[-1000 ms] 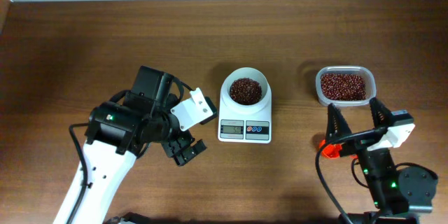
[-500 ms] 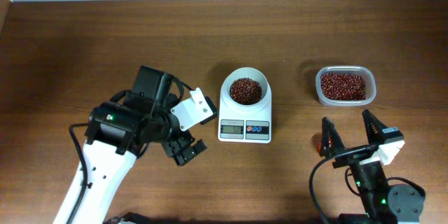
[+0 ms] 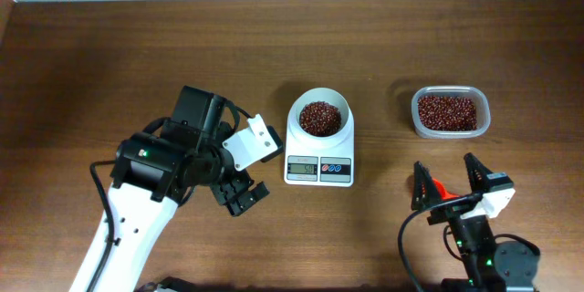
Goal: Scoop and weigh 50g on scale
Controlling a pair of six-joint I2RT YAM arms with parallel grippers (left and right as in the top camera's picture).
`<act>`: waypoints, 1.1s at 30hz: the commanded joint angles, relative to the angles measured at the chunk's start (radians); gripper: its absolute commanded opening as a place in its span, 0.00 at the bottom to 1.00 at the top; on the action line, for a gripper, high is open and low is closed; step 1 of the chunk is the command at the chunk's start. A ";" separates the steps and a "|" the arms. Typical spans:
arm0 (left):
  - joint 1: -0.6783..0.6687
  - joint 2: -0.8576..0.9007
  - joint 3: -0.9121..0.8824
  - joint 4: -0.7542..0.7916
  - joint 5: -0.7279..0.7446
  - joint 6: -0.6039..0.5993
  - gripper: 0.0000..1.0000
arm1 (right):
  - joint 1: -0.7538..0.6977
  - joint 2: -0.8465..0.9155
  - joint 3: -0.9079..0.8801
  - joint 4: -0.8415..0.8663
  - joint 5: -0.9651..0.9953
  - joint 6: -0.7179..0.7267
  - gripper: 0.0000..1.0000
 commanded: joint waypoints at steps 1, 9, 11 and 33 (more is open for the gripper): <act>0.006 0.002 -0.002 -0.001 0.000 0.016 0.99 | 0.027 -0.011 -0.073 0.053 0.031 -0.008 0.99; 0.006 0.002 -0.002 -0.001 0.000 0.016 0.99 | 0.095 -0.011 -0.119 0.083 0.178 -0.008 0.99; 0.006 0.002 -0.002 -0.001 0.000 0.016 0.99 | 0.095 -0.011 -0.119 0.069 0.181 -0.008 0.99; 0.006 0.002 -0.002 -0.001 0.000 0.016 0.99 | 0.102 -0.011 -0.154 0.060 0.241 -0.195 0.99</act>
